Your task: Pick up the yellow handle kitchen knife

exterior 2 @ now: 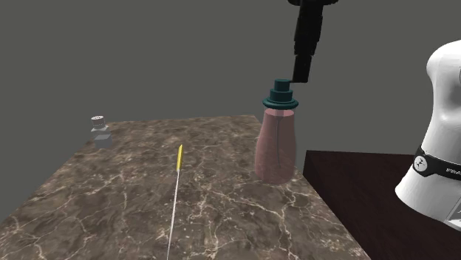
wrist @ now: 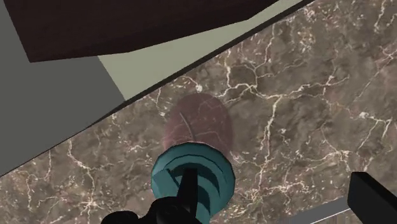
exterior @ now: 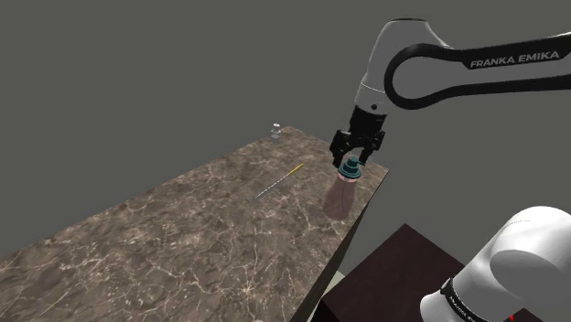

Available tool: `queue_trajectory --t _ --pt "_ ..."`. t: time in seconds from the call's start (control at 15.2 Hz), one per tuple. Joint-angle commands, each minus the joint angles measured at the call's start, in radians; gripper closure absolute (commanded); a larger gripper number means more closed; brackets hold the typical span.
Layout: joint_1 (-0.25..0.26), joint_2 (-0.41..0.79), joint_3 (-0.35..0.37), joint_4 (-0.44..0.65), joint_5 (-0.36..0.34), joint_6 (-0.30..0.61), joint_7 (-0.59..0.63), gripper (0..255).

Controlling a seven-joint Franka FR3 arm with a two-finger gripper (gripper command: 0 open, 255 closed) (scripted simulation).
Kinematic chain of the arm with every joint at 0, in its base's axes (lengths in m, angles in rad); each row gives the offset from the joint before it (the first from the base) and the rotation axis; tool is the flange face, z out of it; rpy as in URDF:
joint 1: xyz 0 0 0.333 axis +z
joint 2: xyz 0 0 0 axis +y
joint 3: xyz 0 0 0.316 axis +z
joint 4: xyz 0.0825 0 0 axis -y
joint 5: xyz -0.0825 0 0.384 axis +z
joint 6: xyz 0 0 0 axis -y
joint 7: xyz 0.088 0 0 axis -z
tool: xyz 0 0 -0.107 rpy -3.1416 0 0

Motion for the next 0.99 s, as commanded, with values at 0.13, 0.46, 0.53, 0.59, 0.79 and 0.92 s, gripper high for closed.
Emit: queue_trajectory --t 0.13,0.46,0.53,0.59,0.79,0.92 --pt "-0.036 0.129 0.078 0.015 0.025 0.144 0.215 0" --pt "-0.094 0.319 0.160 0.076 -0.004 0.306 0.486 0" --pt "-0.105 0.360 0.173 0.092 -0.019 0.335 0.544 0" --pt "-0.115 0.401 0.184 0.110 -0.037 0.363 0.602 0" --pt "-0.136 0.525 0.201 0.169 -0.109 0.439 0.784 0" --pt "-0.139 0.608 0.196 0.215 -0.165 0.480 0.908 0"
